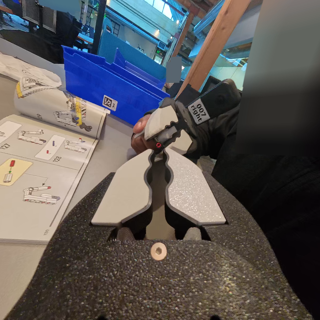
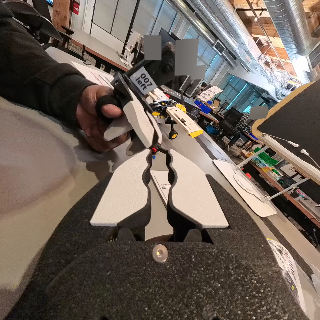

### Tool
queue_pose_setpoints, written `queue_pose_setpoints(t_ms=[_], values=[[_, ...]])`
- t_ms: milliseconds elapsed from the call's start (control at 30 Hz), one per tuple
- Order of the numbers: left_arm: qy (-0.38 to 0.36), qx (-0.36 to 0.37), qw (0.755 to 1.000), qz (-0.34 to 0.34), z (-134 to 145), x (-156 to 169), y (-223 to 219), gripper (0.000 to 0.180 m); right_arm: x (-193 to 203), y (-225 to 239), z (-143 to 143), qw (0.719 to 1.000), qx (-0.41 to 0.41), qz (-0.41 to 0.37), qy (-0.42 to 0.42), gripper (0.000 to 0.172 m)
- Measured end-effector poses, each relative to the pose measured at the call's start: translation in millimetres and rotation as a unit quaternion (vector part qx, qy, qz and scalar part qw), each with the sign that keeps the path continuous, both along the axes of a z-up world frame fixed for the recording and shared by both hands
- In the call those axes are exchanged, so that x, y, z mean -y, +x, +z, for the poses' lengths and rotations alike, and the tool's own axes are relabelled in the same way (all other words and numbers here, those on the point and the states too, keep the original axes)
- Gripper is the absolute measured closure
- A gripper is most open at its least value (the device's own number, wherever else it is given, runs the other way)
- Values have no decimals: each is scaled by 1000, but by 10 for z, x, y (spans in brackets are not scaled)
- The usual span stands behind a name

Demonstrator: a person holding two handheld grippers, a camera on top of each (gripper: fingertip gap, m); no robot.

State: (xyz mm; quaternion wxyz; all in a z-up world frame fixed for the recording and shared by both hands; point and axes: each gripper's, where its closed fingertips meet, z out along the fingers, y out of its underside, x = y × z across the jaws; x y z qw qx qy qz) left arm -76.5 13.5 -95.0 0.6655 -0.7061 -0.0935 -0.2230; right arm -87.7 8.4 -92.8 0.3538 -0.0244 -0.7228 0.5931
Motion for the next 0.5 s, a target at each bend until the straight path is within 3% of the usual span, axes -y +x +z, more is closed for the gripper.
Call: queue_pose_setpoints(t_ms=[500], values=[[-16, -62, 998, -28, -2, 71, 80, 180, 40, 143, -97, 998, 18, 65, 15, 157]])
